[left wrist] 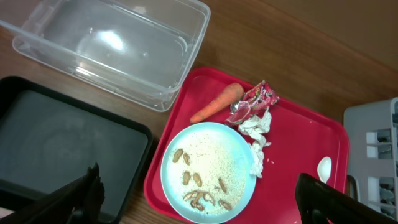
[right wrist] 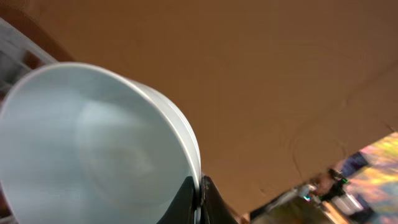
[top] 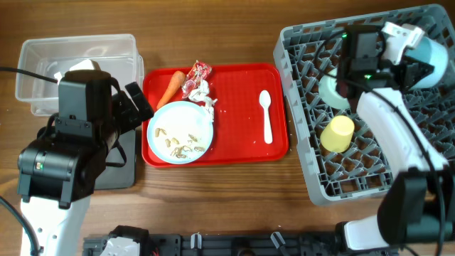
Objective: Sort waste into correct bins and load items into the dishwasher rack
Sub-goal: 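Place the light-blue bowl upside down in the rack's back corner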
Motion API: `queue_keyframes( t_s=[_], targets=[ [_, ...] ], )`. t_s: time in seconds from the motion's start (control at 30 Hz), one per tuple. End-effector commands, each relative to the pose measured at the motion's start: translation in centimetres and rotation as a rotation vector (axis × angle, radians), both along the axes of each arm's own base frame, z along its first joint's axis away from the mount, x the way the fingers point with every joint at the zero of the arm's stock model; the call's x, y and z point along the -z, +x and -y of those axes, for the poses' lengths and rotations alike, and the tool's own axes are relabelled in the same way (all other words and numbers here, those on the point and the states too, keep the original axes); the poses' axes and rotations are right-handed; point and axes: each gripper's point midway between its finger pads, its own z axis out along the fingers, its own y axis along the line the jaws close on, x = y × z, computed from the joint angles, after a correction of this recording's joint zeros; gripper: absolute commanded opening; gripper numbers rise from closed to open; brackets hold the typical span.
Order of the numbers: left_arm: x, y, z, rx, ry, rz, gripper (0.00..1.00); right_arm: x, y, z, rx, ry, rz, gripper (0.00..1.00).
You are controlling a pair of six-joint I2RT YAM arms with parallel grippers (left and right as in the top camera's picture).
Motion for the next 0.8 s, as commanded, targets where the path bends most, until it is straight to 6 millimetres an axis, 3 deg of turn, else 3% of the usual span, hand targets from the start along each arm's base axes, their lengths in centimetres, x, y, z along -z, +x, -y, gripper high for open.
queue_keyframes(
  t_s=[0.0,0.27,0.5,0.63,0.77],
  targets=[
    [-0.3,0.2,-0.4,-0.022,0.005,0.011,1.0,1.0,0.1,2.1,0.078,-0.044,-0.197,0.04],
    [-0.3,0.2,-0.4,-0.022,0.005,0.011,1.0,2.6,3.0,3.2,0.02,-0.019,-0.239,0.04],
    [-0.3,0.2,-0.4,-0.022,0.005,0.011,1.0,5.9,4.0,3.1,-0.004,-0.008,-0.33,0.04],
    [-0.3,0.2,-0.4,-0.022,0.005,0.011,1.0,6.8,4.7,2.2,-0.031,-0.009,-0.353,0.04],
    [-0.3,0.2,-0.4,-0.022,0.005,0.011,1.0,8.0,6.3,-0.4,-0.15,0.013,-0.397,0.07]
  ],
)
